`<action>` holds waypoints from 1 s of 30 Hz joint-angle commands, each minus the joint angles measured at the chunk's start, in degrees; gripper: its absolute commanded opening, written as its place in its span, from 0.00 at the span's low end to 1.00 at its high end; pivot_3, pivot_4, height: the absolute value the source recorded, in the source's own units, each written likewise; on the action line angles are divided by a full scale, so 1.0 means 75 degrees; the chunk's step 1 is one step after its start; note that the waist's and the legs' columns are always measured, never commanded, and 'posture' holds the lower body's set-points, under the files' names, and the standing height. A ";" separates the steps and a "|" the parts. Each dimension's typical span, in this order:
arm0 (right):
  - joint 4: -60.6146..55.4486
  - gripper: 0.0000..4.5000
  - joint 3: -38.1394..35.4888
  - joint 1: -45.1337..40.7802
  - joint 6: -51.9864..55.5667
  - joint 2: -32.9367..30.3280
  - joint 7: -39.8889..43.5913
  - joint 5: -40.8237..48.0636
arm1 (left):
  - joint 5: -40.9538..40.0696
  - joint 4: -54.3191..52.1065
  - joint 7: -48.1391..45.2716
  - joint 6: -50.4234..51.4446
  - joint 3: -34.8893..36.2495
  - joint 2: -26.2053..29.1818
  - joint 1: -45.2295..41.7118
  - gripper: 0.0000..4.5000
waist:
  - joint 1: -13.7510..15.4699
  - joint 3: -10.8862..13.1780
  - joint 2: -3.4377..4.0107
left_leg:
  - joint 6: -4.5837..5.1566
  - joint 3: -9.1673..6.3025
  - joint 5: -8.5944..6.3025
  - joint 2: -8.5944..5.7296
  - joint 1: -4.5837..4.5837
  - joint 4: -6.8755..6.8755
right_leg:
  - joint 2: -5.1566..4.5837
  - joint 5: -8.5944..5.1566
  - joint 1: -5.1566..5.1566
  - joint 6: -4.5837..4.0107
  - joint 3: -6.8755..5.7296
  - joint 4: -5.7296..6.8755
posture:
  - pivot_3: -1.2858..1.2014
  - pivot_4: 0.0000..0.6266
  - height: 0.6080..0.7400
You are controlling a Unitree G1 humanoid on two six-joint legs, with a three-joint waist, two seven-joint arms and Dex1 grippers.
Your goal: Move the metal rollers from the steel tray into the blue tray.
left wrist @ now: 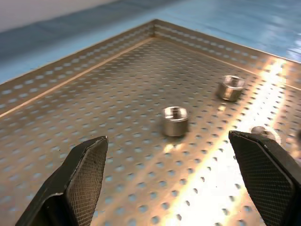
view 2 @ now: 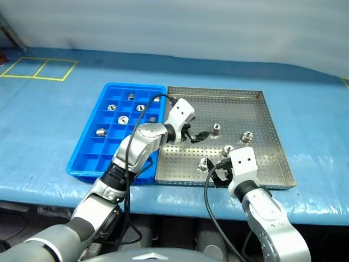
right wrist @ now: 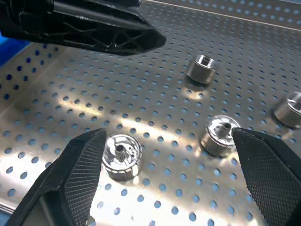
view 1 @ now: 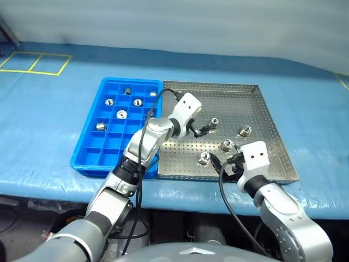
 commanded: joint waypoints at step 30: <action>-0.0499 1.00 0.0088 0.0196 -0.0210 0.0480 -0.0418 -0.0265 | 0.0959 -0.0422 -0.2883 -0.0392 -0.2288 0.1506 -0.0078 0.88 | -0.0420 -0.0025 0.0048 | 0.0007 0.0008 -0.0005 0.0019 0.0004 -0.0007 | -0.0022 -0.0001 -0.0012 0.0002 0.0021 0.0003 | 0.48 0.24 1.00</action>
